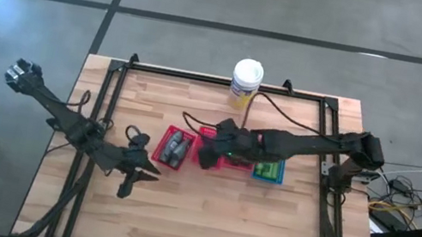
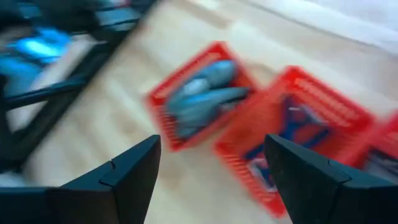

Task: Pick & Place Travel size toiletries
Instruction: Return to Home Position

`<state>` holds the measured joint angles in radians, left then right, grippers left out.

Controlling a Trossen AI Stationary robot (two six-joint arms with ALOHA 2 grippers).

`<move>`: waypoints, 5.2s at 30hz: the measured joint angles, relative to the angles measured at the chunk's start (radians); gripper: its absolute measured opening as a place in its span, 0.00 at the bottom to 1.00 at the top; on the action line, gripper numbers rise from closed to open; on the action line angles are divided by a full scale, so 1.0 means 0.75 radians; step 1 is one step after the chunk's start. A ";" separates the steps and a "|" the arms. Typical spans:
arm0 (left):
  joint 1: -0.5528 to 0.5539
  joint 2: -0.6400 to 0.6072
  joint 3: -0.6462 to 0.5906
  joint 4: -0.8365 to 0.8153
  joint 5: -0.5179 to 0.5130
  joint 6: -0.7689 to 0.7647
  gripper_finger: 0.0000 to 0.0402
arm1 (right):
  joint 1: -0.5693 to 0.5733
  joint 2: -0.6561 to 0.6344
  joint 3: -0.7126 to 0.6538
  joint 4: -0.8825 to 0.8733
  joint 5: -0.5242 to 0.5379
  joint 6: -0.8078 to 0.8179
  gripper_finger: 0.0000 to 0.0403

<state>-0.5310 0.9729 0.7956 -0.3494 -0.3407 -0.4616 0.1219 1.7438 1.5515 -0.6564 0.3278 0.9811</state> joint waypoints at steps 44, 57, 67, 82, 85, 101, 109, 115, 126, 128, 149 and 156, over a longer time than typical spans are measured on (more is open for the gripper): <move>2.310 -0.209 -0.411 1.070 0.756 0.069 0.22 | -0.772 -1.036 -0.774 0.533 0.398 -0.974 0.44; 2.314 -0.203 -0.411 1.033 0.754 -0.015 0.22 | -0.771 -1.282 -0.781 0.534 0.829 -1.031 0.52; 2.319 -0.502 -0.621 1.010 0.869 -0.014 0.22 | -0.854 -1.417 -0.845 0.531 0.805 -1.031 0.57; 2.728 -1.215 -1.010 0.942 1.237 -0.014 0.22 | -1.597 -1.909 -1.248 0.534 0.815 -1.030 0.68; 2.715 -1.243 -1.003 0.958 1.214 -0.013 0.22 | -1.645 -1.990 -1.363 0.534 0.820 -1.030 0.70; 2.698 -1.299 -1.049 0.814 1.217 -0.013 0.22 | -1.652 -2.176 -1.902 0.546 0.755 -1.057 0.82; 2.696 -1.298 -1.050 0.797 1.216 -0.013 0.22 | -1.652 -2.112 -1.801 0.538 0.741 -1.060 0.88; 2.679 -1.297 -1.050 0.799 0.967 0.005 0.22 | -1.652 -2.099 -1.750 0.537 0.739 -1.067 0.89; 2.661 -1.296 -1.051 0.628 -0.084 0.029 0.22 | -1.652 -2.100 -1.723 0.539 0.739 -1.066 0.82; 2.661 -1.296 -1.051 0.594 -0.018 0.019 0.22 | -1.652 -2.100 -1.729 0.536 0.739 -1.066 0.80; 2.658 -1.294 -1.052 0.563 0.028 0.021 0.22 | -1.652 -2.097 -1.731 0.534 0.739 -1.068 0.65; 2.658 -1.294 -1.052 0.563 0.028 0.021 0.22 | -1.655 -2.121 -1.732 0.531 0.747 -1.391 0.60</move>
<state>1.4628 0.0021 0.0063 0.0727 -0.3195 -0.4458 -1.1193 0.1531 0.2524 -0.2579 0.8880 -0.0622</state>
